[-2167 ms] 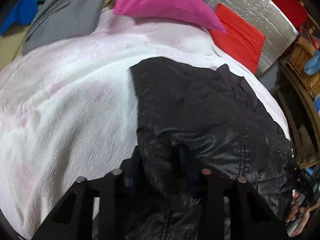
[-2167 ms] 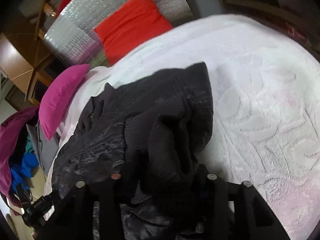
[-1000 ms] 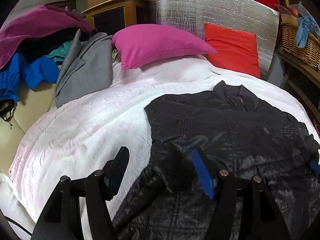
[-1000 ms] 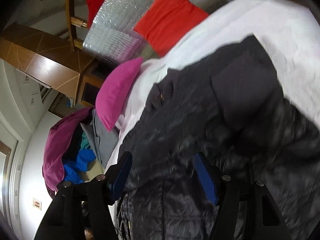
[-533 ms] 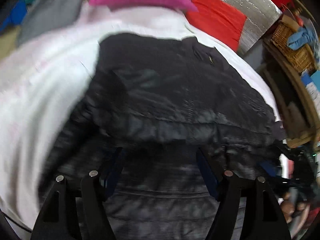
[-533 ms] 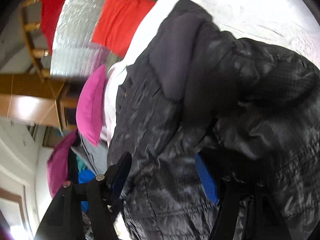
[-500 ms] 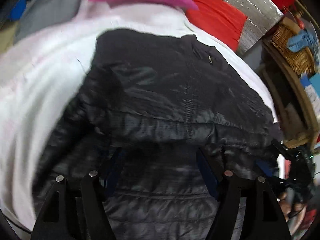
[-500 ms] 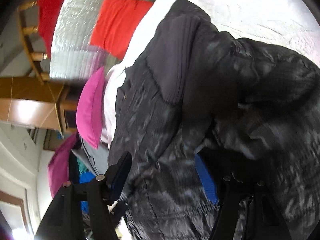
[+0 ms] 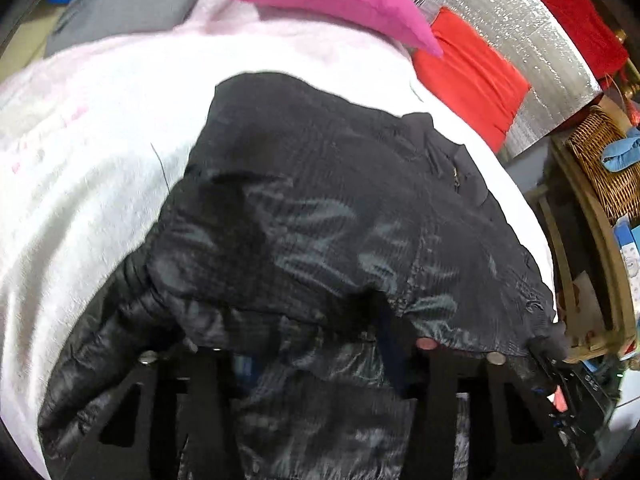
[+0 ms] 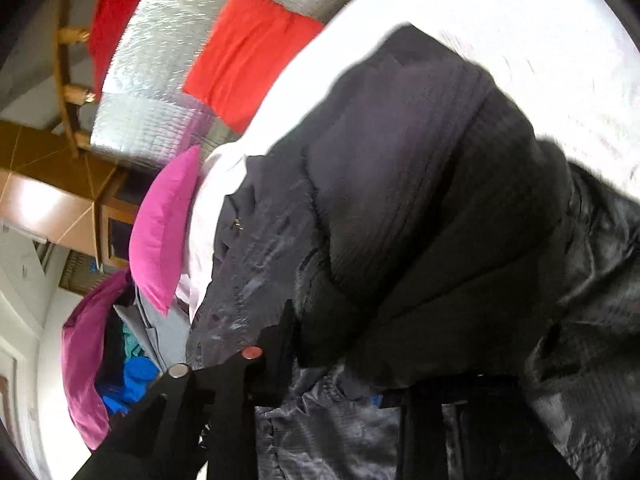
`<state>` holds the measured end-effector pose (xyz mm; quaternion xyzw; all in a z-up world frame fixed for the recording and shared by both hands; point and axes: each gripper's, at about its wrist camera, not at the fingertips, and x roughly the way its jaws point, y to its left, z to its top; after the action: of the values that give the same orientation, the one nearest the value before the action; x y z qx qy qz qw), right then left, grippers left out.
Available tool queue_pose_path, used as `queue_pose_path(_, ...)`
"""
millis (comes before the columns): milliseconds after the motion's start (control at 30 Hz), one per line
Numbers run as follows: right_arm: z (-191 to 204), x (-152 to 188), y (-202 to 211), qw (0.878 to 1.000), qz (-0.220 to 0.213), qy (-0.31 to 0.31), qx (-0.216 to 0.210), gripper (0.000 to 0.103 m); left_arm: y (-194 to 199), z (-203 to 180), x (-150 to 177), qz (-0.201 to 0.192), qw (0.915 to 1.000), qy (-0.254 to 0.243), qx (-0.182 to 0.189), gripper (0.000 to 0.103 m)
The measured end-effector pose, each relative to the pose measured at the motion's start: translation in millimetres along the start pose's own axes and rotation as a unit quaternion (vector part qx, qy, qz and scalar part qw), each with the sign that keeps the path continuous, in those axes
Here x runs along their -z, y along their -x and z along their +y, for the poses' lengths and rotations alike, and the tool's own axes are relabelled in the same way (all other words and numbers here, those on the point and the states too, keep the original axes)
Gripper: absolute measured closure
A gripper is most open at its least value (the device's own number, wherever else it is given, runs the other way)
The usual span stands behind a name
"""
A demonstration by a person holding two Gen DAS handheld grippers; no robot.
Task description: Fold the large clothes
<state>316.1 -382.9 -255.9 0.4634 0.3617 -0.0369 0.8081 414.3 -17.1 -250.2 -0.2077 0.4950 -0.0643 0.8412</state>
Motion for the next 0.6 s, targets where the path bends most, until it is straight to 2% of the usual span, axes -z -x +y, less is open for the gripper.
queue_pose_path(67,13,3,11,0.999,-0.028,0.036,-0.006,0.077,7,-1,0,-0.015,0.9998,-0.008,-0.004,0.067)
queue_pose_path(167,25,7,21,0.996,-0.051,0.069,-0.025,0.077,11,-2,-2,-0.024,0.9995,-0.018,-0.006,0.067)
queue_pose_path(233,18,10,16,0.997,-0.035,0.065,-0.003,0.077,3,0,0,-0.002,0.9996,-0.021,-0.020,0.066)
queue_pose_path(300,4,11,1,0.999,0.003,0.038,0.019,0.074,-3,5,2,0.014,0.9994,-0.017,-0.025,0.065)
queue_pose_path(333,-6,12,0,0.999,0.019,0.021,0.017,0.074,-1,5,3,0.014,0.9994,-0.020,-0.026,0.064)
queue_pose_path(400,-14,11,1,1.000,0.031,0.000,0.000,0.072,3,2,3,0.017,0.9988,-0.032,-0.034,0.052)
queue_pose_path(433,-14,10,4,0.999,0.039,0.002,-0.002,0.068,6,2,6,0.023,0.9987,-0.034,-0.031,0.048)
queue_pose_path(500,-12,9,13,0.999,0.049,0.010,-0.012,0.039,12,-1,11,0.035,0.9980,-0.048,-0.022,0.043)
queue_pose_path(533,-11,9,20,0.998,0.052,0.016,-0.018,0.035,16,-2,14,0.038,0.9974,-0.058,-0.020,0.042)
queue_pose_path(600,-6,8,35,0.997,0.062,0.045,-0.020,0.034,26,-3,19,0.038,0.9959,-0.079,-0.021,0.041)
